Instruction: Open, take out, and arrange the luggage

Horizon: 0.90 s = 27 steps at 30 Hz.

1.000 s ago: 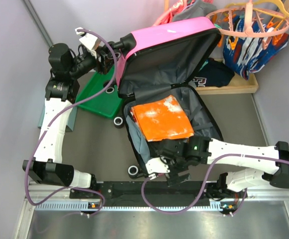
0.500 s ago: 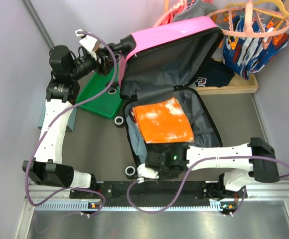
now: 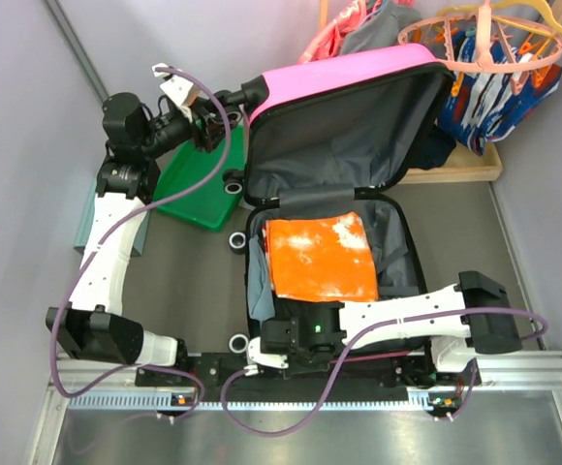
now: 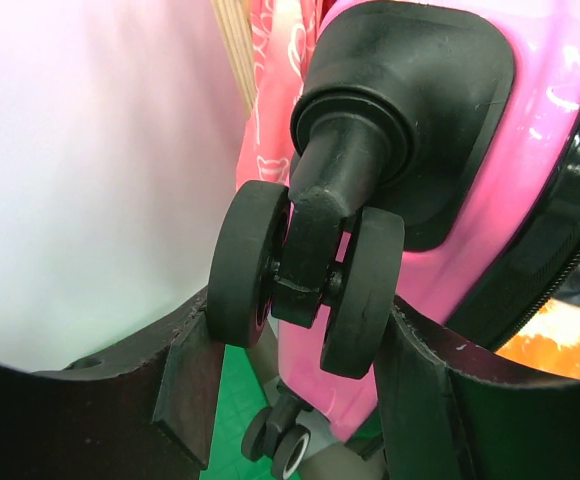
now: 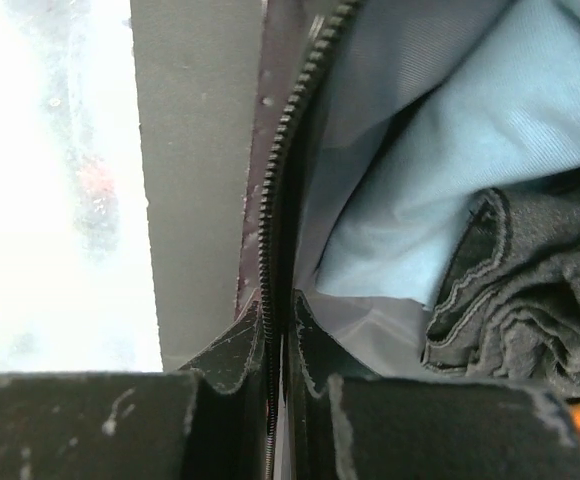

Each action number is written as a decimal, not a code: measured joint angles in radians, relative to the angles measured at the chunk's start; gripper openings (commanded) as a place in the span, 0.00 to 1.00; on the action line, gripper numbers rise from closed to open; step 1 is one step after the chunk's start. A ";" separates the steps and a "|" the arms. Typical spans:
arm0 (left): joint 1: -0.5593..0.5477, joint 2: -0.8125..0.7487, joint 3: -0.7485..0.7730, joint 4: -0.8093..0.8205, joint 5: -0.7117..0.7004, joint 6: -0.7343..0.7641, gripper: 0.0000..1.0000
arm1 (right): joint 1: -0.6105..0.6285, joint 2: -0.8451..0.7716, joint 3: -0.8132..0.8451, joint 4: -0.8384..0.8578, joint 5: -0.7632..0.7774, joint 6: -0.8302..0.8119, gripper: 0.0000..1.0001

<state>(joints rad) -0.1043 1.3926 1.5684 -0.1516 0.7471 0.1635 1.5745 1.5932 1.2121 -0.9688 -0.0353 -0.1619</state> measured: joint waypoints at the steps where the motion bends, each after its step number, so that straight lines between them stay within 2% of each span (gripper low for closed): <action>1: 0.000 0.006 0.000 0.011 0.000 -0.008 0.00 | 0.000 0.000 0.000 0.000 0.008 0.014 0.00; 5: 0.010 0.056 0.021 0.068 0.001 -0.033 0.00 | -0.021 0.000 0.000 0.005 0.026 0.086 0.00; 10: 0.026 0.166 0.121 0.095 -0.005 -0.036 0.00 | -0.040 -0.001 -0.001 0.026 0.050 0.138 0.00; 18: 0.016 0.314 0.222 0.117 -0.016 -0.013 0.00 | -0.092 0.014 -0.002 0.171 0.137 0.219 0.00; 25: -0.004 0.353 0.225 0.149 -0.111 0.022 0.18 | -0.106 0.022 -0.010 0.246 0.179 0.212 0.00; 27: -0.007 0.355 0.225 0.151 -0.155 0.038 0.27 | -0.105 0.011 -0.024 0.262 0.172 0.188 0.02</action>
<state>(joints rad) -0.1116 1.7477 1.7935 -0.0002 0.5922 0.2012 1.4693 1.6043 1.1877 -0.7071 0.1371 0.0257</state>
